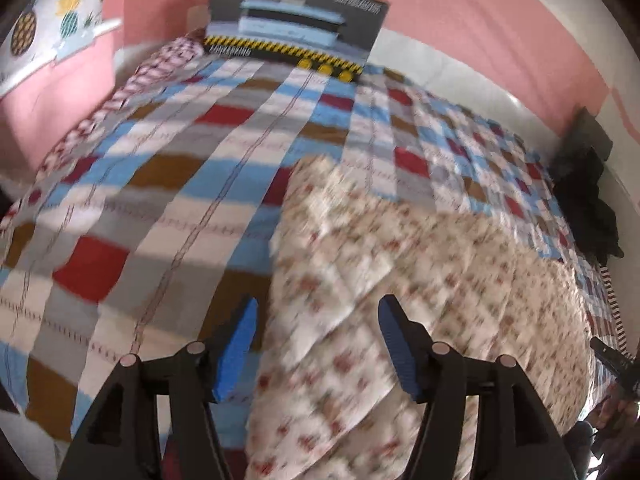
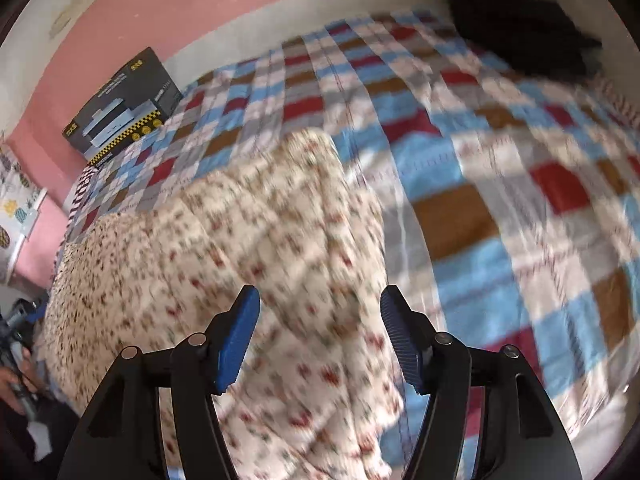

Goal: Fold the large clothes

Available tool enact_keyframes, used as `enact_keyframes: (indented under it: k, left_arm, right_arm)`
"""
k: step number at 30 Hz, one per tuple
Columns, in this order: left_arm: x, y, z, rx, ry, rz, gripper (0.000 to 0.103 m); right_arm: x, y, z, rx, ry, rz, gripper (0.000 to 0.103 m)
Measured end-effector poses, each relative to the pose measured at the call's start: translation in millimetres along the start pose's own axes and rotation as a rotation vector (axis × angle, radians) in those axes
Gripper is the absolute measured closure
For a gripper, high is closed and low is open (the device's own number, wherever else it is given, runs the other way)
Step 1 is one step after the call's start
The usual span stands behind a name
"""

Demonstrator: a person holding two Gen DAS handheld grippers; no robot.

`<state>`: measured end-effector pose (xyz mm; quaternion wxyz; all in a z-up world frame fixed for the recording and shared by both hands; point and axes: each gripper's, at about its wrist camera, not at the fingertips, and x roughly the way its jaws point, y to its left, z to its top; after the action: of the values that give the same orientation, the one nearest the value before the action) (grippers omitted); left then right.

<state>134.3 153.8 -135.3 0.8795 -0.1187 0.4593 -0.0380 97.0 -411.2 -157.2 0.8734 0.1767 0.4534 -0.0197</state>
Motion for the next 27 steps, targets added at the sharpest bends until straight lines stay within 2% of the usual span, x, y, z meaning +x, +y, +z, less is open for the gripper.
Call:
enact_keyframes:
  k: [3, 11, 13, 20, 24, 27]
  left_arm:
    - [6, 3, -10, -0.003, 0.042, 0.006, 0.038]
    - [5, -18, -15, 0.082, 0.034, 0.054, 0.035]
    - [8, -17, -15, 0.077, 0.039, 0.05, 0.034]
    - [17, -11, -14, 0.071, 0.053, 0.048, 0.021]
    - [27, 0, -12, 0.032, 0.071, 0.005, 0.012]
    - [41, 16, -10, -0.04, 0.112, -0.082, 0.006]
  right_arm:
    - [6, -10, -8, 0.054, 0.039, 0.042, 0.038]
    - [6, -7, -7, 0.05, 0.055, 0.099, 0.036]
    - [12, -10, -5, 0.056, 0.07, 0.119, 0.031]
    - [27, -21, -1, 0.082, 0.111, 0.155, 0.026]
    - [36, -27, 0, 0.097, 0.146, 0.191, 0.022]
    - [50, -38, 0, 0.148, 0.203, 0.258, 0.021]
